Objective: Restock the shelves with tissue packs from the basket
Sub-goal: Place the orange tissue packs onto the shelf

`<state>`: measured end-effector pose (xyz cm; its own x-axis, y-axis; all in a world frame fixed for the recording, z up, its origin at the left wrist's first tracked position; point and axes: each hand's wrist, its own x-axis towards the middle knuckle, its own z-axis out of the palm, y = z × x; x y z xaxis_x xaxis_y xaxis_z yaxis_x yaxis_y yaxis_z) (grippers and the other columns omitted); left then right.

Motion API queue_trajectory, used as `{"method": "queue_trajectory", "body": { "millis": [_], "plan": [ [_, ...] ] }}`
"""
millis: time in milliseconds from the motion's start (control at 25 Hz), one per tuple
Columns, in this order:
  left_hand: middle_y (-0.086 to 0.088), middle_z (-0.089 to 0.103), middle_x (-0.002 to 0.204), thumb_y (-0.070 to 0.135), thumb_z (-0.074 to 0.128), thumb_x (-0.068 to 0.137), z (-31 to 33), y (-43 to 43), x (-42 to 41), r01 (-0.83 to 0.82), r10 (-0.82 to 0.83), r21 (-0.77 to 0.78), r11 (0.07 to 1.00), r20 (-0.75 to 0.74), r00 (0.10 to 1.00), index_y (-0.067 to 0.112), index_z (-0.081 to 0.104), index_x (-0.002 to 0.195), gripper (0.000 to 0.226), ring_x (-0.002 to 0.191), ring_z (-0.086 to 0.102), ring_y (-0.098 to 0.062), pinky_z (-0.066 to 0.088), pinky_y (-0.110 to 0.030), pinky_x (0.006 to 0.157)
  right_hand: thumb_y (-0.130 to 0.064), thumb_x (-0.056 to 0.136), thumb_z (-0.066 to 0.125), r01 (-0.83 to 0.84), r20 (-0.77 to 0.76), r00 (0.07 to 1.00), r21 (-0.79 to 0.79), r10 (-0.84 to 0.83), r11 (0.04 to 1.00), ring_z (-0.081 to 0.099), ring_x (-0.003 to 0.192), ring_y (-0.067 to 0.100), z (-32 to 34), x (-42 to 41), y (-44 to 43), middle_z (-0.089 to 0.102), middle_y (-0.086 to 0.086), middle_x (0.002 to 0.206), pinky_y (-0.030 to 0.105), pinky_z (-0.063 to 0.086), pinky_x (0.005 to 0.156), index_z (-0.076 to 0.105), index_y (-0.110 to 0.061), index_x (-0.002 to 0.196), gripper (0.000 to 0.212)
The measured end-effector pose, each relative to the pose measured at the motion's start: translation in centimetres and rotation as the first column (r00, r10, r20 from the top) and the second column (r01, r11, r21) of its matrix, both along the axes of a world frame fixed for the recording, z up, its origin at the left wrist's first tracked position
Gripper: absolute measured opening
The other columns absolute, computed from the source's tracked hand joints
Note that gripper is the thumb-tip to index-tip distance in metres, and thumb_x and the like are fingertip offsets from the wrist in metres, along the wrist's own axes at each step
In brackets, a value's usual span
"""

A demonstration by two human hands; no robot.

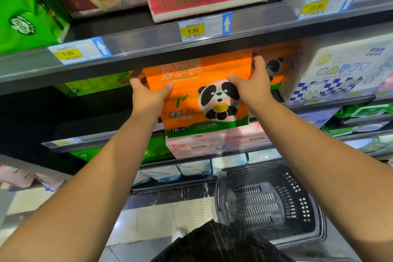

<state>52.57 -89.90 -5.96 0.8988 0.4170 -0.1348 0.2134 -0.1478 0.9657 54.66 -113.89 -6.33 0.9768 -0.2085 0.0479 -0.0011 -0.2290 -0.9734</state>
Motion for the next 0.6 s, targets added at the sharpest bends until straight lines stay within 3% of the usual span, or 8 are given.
{"method": "queue_trajectory", "body": {
  "millis": [200, 320, 440, 520, 600],
  "plan": [
    [0.009, 0.063, 0.120, 0.021, 0.074, 0.083, -2.4, -0.3, -1.7, 0.077, -0.075, -0.078, 0.994, 0.032, 0.997, 0.035, 0.047, 0.127, 0.053, 0.110, 0.060, -0.013, 0.052, -0.046, 0.093, -0.003, 0.084, 0.070, -0.001, -0.028, 1.000, 0.090, 0.003, 0.996, 0.061, 0.102, 0.007, -1.3, -0.7, -0.7, 0.063, -0.003, 0.113, 0.029, 0.053, 0.093, 0.045, -0.016, 0.131, 0.055],
    [0.008, 0.059, 0.126, 0.027, 0.071, 0.086, -3.1, -0.7, -1.7, 0.128, -0.128, -0.062, 0.990, 0.006, 0.992, 0.047, 0.040, 0.128, 0.056, 0.115, 0.056, -0.018, 0.050, -0.051, 0.093, -0.013, 0.091, 0.065, -0.076, -0.092, 0.992, 0.072, 0.082, 0.995, 0.056, 0.113, 0.011, -2.7, -0.9, -0.8, 0.057, -0.003, 0.126, 0.036, 0.049, 0.100, 0.034, -0.025, 0.141, 0.060],
    [0.005, 0.057, 0.130, 0.045, 0.077, 0.073, -4.2, -0.4, -1.4, 0.099, -0.102, -0.066, 0.993, -0.042, 0.994, 0.043, 0.036, 0.138, 0.077, 0.119, 0.055, -0.023, 0.049, -0.055, 0.094, -0.023, 0.089, 0.068, -0.187, -0.175, 0.967, 0.010, 0.186, 0.982, 0.048, 0.126, 0.021, -4.4, -1.2, -0.4, 0.049, -0.003, 0.140, 0.044, 0.041, 0.105, 0.015, -0.036, 0.149, 0.082],
    [0.006, 0.061, 0.122, 0.046, 0.075, 0.077, -4.6, -0.9, -1.5, 0.025, -0.034, -0.097, 0.995, -0.090, 0.995, 0.033, 0.043, 0.135, 0.067, 0.116, 0.057, -0.024, 0.049, -0.048, 0.093, -0.015, 0.081, 0.077, -0.118, -0.203, 0.971, 0.066, 0.129, 0.991, 0.052, 0.119, 0.019, -4.9, -1.4, -0.5, 0.053, -0.002, 0.132, 0.043, 0.043, 0.104, 0.024, -0.027, 0.146, 0.085],
    [0.004, 0.059, 0.120, 0.047, 0.065, 0.086, -4.9, -1.6, -1.6, 0.014, -0.026, -0.092, 0.996, -0.130, 0.991, 0.031, 0.042, 0.130, 0.053, 0.115, 0.055, -0.024, 0.047, -0.043, 0.092, -0.013, 0.077, 0.080, -0.024, -0.230, 0.971, 0.143, 0.057, 0.989, 0.059, 0.108, 0.016, -5.7, -1.6, -0.8, 0.060, -0.004, 0.118, 0.045, 0.048, 0.100, 0.039, -0.022, 0.136, 0.072]
  ]
}}
